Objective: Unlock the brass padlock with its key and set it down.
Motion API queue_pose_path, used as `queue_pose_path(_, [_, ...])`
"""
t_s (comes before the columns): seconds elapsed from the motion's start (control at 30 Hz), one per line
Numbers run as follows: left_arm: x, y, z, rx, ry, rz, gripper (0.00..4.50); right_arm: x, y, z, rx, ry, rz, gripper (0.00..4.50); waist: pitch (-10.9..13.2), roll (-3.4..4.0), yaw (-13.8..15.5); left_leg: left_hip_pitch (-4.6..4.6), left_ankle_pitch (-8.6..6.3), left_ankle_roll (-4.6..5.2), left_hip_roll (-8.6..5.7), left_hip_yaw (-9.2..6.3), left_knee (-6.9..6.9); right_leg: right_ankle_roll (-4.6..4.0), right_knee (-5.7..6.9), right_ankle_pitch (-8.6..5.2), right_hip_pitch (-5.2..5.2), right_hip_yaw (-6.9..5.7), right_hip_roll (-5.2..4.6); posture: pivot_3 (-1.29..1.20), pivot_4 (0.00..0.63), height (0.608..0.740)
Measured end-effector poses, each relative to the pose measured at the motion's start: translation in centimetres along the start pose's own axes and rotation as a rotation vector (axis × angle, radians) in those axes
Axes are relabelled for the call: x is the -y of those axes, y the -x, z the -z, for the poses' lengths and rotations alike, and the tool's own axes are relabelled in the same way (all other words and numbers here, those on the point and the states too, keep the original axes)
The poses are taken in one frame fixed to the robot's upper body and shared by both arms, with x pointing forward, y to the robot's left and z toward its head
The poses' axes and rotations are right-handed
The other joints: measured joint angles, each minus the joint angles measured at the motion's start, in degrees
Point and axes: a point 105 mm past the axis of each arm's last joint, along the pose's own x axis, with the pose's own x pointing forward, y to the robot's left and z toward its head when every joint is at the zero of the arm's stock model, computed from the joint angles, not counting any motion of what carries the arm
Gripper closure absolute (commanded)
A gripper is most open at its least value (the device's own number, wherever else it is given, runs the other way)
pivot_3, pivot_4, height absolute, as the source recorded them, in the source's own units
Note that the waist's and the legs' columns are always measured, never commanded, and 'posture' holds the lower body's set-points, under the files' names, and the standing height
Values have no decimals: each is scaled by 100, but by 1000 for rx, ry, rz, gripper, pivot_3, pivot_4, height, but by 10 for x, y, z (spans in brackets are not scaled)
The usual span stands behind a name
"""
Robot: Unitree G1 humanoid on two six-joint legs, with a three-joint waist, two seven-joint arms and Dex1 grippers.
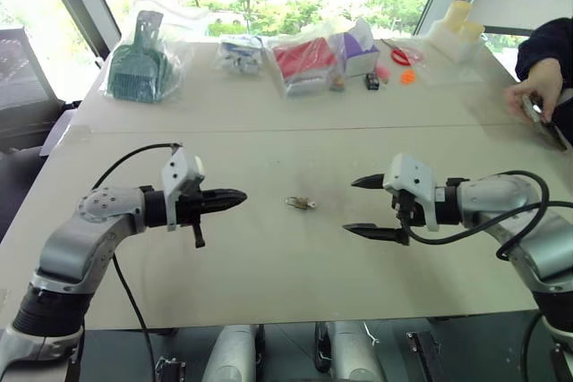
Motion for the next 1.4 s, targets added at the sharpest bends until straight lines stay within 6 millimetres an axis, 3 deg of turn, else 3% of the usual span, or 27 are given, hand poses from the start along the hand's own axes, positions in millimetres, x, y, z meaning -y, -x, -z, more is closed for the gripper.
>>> queue_pose_path(0.63, [5, -3, 8, -36, -12, 36, 4500, -8, -1, 5, -10, -15, 0, 31, 0, 0, 2, 0, 0, 0, 0, 0, 0, 0, 0, 0, 0, 0, 0, 0, 150, 740])
queue_pose_path(1.1, [-15, -14, -1, -26, -78, 76, 4500, -5, 0, 4, -12, -9, 17, 31, 0, -1, 7, -2, 0, 0, -10, 0, 3, 2, 1, 1, 0, -1, 1, 0, 150, 740])
queue_pose_path(1.2, [-25, -25, -12, -13, -128, 120, 3646, -4, 1, 3, -16, -1, 23, 0, 0, -1, 19, -2, 0, 1, -21, 0, 5, 5, 2, 3, 2, -1, 1, 0, 150, 740])
queue_pose_path(1.4, [-34, -55, -13, -23, -181, 226, 835, -2, 1, 2, -16, 6, 34, 0, 0, -2, 14, -3, 1, 1, -26, 2, 7, 22, 2, 13, 4, -1, 0, 0, 150, 740])
